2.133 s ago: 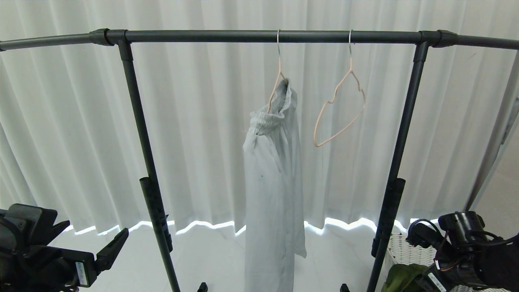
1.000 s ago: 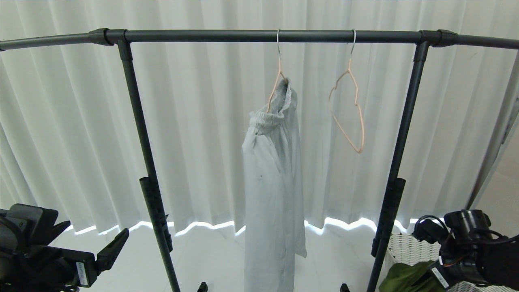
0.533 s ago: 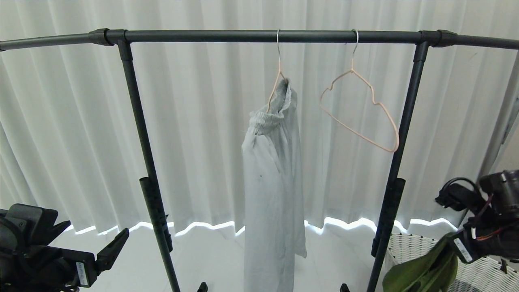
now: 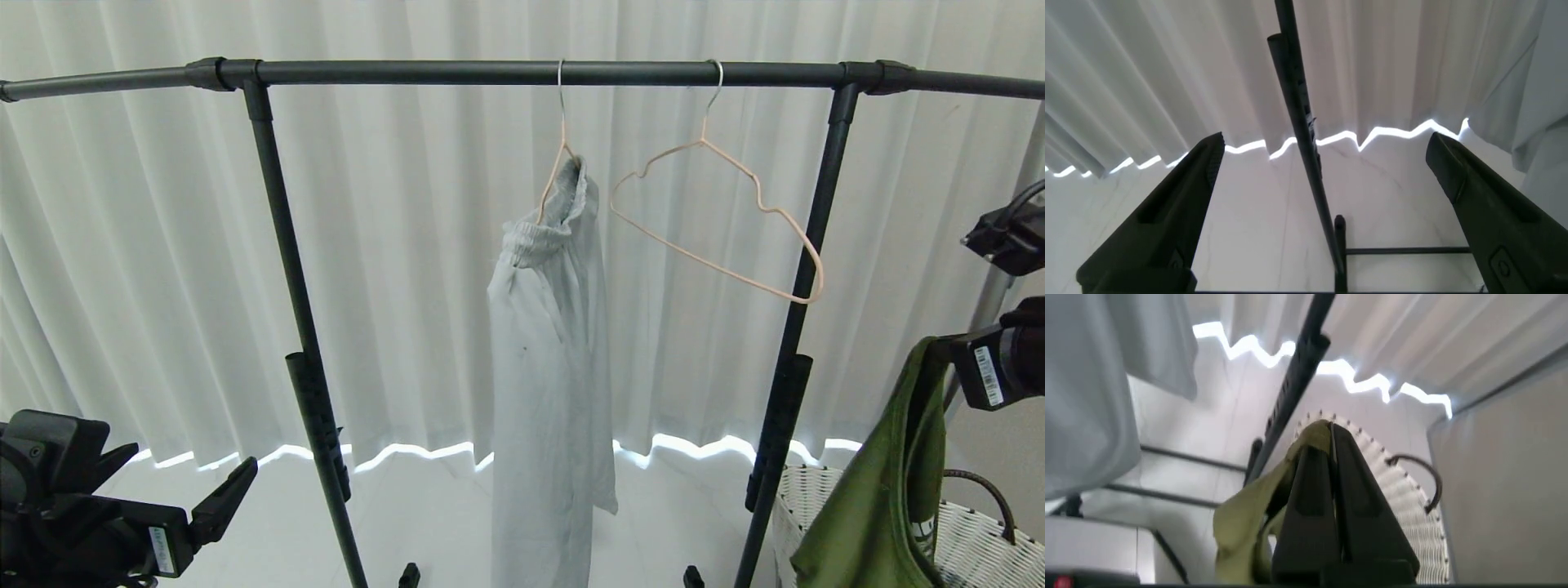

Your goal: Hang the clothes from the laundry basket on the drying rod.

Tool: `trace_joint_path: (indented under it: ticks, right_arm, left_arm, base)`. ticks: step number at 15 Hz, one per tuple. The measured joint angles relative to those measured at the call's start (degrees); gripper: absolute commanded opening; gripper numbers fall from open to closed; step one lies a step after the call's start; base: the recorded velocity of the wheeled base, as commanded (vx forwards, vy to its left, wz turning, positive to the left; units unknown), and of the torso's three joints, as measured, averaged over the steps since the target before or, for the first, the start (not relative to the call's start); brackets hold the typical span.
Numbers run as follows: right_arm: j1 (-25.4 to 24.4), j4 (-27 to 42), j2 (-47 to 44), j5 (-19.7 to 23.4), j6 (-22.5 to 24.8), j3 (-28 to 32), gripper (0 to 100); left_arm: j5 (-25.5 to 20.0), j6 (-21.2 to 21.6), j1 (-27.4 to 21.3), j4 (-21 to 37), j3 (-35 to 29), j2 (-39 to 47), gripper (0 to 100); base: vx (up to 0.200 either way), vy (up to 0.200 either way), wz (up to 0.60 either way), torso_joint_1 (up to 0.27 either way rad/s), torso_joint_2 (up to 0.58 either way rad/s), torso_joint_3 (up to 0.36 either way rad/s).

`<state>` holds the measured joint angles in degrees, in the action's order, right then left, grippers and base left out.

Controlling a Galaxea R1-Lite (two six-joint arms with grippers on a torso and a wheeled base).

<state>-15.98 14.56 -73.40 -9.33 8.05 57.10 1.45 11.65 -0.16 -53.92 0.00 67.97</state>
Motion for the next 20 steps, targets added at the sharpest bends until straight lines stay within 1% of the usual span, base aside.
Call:
trace_joint_path:
  ticks: [4, 6, 9, 11, 13, 15, 16, 17, 18, 20]
  right_arm:
    - [-0.91, 0.0, 1.77, 0.29, 0.02, 0.45, 0]
    - [-1.51, 0.0, 2.38, 1.12, -0.22, 0.21, 0]
    - [-2.51, -0.02, 3.0, 2.99, -0.24, 0.12, 0]
    - [-4.55, -0.39, 3.25, 4.07, -0.26, 0.32, 0]
    - [-6.5, -3.4, 3.04, 6.68, -0.3, 0.48, 0]
    - [-8.44, -7.09, 2.67, 8.97, -1.01, 0.56, 0]
    - [-9.64, -9.08, 2.26, 9.81, -2.24, 0.69, 0]
    - [-11.13, -11.41, 1.57, 10.58, -3.78, 0.94, 0]
    - [-12.26, -13.47, 0.74, 11.04, -4.94, 1.46, 0]
    - [-13.64, -16.21, -1.29, 11.29, -5.49, 2.82, 0]
  left_arm:
    - [0.0, 0.0, 0.05, 0.02, 0.0, -0.2, 100]
    - [-0.04, 0.02, 0.05, 0.0, 0.0, -0.63, 100]
    - [-0.41, -0.05, -0.46, -0.02, 0.0, -2.29, 100]
    - [-2.18, 0.22, -1.38, -0.05, 0.0, -3.34, 100]
    - [-5.25, 0.41, -2.84, -0.05, -0.02, -5.3, 100]
    - [-12.15, 0.6, -4.85, -0.05, -0.16, -7.34, 100]
    - [-14.25, 0.63, -6.14, -0.02, -0.41, -7.86, 100]
    - [-15.04, 0.9, -7.67, 0.02, -0.49, -7.97, 100]
    - [-15.3, 2.27, -9.44, 0.02, -0.41, -7.8, 100]
    - [-15.79, 4.95, -13.45, 0.38, -0.16, -7.01, 100]
  base:
    - [-0.2, 0.0, 0.0, 0.002, 0.0, 0.004]
    - [-0.2, 0.0, 0.0, -0.002, 0.0, 0.005]
    - [0.0, 0.0, 0.0, 0.0, 0.0, 0.0]
    - [0.0, 0.0, 0.0, 0.0, 0.0, 0.0]
    - [0.0, 0.0, 0.0, 0.0, 0.0, 0.0]
    - [0.0, 0.0, 0.0, 0.0, 0.0, 0.0]
    - [0.0, 0.0, 0.0, 0.0, 0.0, 0.0]
    - [0.0, 0.0, 0.0, 0.0, 0.0, 0.0]
    - [0.0, 0.0, 0.0, 0.0, 0.0, 0.0]
    - [0.0, 0.0, 0.0, 0.0, 0.0, 0.0]
